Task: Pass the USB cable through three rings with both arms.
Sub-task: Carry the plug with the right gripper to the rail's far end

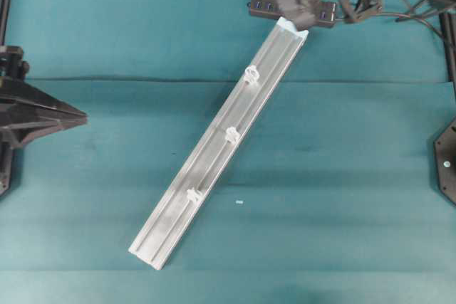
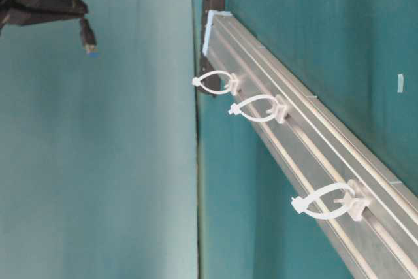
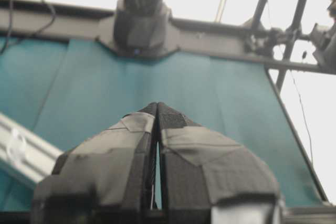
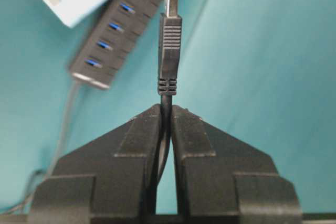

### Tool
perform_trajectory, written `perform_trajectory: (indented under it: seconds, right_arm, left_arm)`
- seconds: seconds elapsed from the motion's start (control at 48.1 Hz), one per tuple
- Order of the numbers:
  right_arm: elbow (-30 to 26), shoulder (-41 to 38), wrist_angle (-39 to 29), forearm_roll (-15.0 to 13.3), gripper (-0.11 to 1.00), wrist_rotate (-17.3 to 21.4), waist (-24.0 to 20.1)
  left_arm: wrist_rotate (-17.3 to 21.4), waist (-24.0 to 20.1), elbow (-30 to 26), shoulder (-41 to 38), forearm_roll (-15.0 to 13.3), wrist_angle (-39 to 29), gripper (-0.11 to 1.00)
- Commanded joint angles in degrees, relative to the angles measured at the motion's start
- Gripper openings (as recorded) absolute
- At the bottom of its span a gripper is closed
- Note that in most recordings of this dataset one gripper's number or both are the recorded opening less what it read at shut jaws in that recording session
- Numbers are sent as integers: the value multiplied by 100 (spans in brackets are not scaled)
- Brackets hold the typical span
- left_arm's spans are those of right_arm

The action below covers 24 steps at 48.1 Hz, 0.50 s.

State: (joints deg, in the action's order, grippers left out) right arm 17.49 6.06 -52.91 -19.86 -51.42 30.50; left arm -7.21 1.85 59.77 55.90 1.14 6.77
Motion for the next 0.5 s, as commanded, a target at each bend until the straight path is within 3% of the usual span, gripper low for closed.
perform_trajectory:
  seconds: [0.0, 0.125, 0.312, 0.395, 0.478]
  right_arm:
    - [281, 97, 527, 176, 7, -316, 158]
    - [598, 149, 817, 677, 7, -844, 352]
    - [712, 97, 668, 2109, 7, -2013, 686]
    - [650, -9, 606, 2364, 7, -2487, 844]
    - [501, -158, 501, 2558, 7, -2610, 1002]
  left_arm:
    - [149, -9, -220, 105, 35, 114, -1]
    - [369, -18, -343, -26, 35, 132, -1]
    - [387, -35, -448, -290, 35, 123, -1]
    - [387, -44, -457, -290, 35, 132, -1]
    - [378, -44, -457, -290, 35, 132, -1]
